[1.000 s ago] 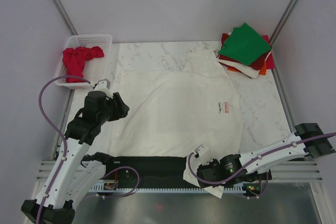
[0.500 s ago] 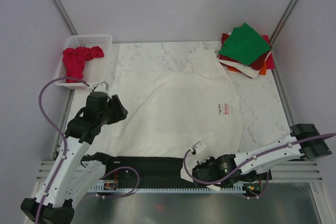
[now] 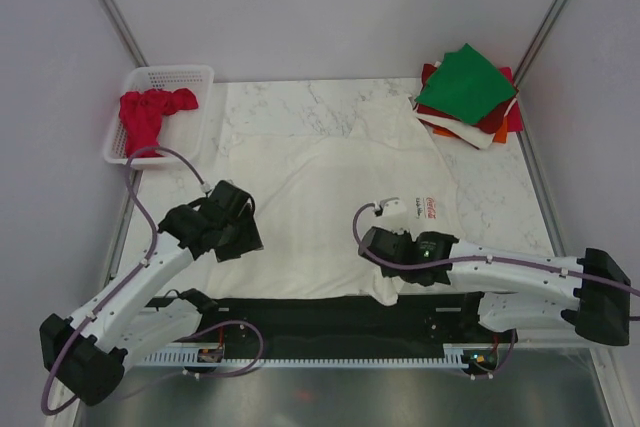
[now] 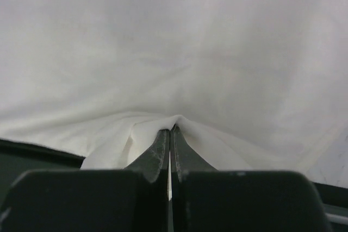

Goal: Fold and stack the t-shirts

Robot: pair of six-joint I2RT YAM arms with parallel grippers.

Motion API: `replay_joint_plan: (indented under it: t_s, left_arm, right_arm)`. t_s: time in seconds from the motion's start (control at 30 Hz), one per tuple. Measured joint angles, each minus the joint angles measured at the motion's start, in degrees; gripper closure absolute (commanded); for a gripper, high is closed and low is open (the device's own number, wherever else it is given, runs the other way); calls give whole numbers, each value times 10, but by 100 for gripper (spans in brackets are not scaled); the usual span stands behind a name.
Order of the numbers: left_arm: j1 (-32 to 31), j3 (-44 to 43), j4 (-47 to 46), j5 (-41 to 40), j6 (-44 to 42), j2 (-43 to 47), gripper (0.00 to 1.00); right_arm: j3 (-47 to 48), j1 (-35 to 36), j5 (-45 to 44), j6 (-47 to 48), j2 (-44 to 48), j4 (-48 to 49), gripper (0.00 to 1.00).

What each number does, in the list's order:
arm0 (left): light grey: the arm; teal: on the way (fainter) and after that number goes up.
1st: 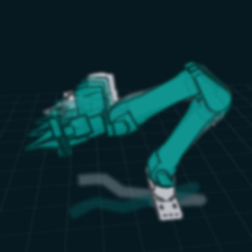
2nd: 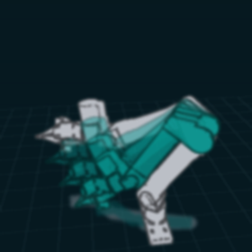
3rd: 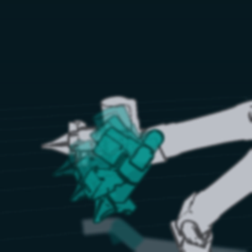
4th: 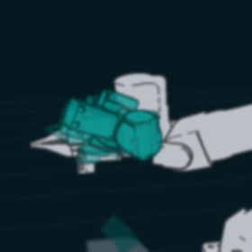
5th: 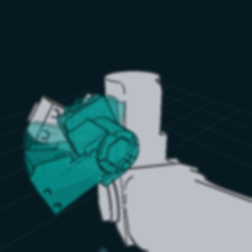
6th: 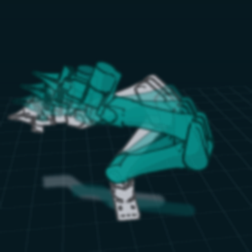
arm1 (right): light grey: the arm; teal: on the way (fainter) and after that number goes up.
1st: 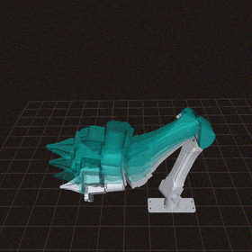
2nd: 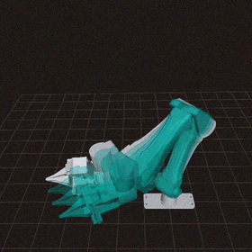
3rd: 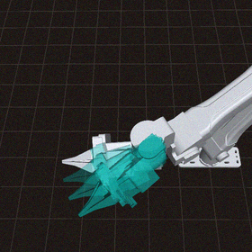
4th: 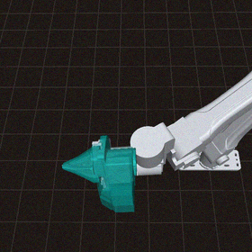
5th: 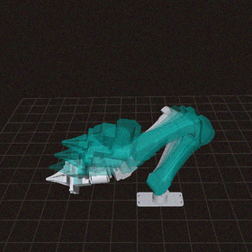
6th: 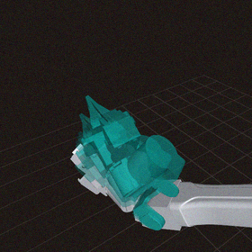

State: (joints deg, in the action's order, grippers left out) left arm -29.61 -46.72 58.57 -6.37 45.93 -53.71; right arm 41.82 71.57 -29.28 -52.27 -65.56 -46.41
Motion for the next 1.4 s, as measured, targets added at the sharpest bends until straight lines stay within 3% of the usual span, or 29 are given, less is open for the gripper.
replay_joint_plan:
  t_s: [0.33, 0.43, 0.57, 0.63, 0.7, 0.83, 1.13, 1.4]
  left_arm:
    - [-95, 75, 30, -21, 103, 31, 37]
    - [-118, 88, 31, -23, 110, 21, 37]
    - [-131, 92, 32, -24, 113, 15, 37]
    - [-133, 87, 34, -28, 130, 12, 44]
    - [-134, 77, 44, -40, 157, 8, 44]
    - [-133, 70, 65, -58, 189, 11, 49]
    - [-152, 92, 64, -73, 210, -11, 50]
    - [-212, 118, -10, -51, 251, -42, 50]
  right_arm:
    - [30, -282, 42, 155, -20, 76, 100]
    - [29, -332, 66, 169, -63, 113, 100]
    - [6, -464, 138, 165, -102, 186, 100]
    - [0, -539, 155, 160, -111, 207, 100]
    - [1, -584, 162, 159, -112, 222, 100]
    - [19, -622, 174, 161, -112, 241, 100]
    - [26, -623, 235, 172, -131, 276, 100]
    - [26, -623, 256, 177, -132, 289, 100]
